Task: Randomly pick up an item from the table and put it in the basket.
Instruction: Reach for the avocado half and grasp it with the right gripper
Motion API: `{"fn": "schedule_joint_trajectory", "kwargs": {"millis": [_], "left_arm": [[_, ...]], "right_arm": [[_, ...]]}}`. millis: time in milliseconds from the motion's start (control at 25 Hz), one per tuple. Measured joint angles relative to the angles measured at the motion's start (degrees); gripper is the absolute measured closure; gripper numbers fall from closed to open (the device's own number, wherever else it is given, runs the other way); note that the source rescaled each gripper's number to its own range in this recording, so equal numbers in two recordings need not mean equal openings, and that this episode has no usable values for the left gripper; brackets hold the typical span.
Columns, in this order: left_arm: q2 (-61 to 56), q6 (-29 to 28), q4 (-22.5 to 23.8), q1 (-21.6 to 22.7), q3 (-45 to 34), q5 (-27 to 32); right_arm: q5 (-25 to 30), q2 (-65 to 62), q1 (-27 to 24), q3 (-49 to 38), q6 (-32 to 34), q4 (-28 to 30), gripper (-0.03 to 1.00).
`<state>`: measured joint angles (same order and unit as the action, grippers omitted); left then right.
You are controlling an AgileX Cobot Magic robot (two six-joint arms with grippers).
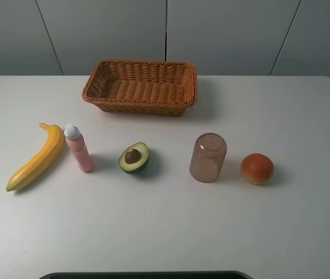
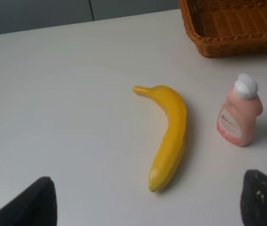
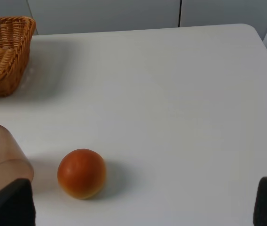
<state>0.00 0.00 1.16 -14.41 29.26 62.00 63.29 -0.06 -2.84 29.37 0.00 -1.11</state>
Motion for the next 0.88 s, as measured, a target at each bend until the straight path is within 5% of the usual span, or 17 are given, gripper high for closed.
{"fn": "schedule_joint_trajectory", "kwargs": {"millis": [680, 880], "left_arm": [[0.00, 0.00, 0.00, 0.00, 0.00, 0.00], [0.00, 0.00, 0.00, 0.00, 0.00, 0.00]], "right_arm": [[0.00, 0.00, 0.00, 0.25, 0.00, 0.00, -0.03], [0.00, 4.62, 0.00, 6.08, 0.00, 0.00, -0.03]]}}
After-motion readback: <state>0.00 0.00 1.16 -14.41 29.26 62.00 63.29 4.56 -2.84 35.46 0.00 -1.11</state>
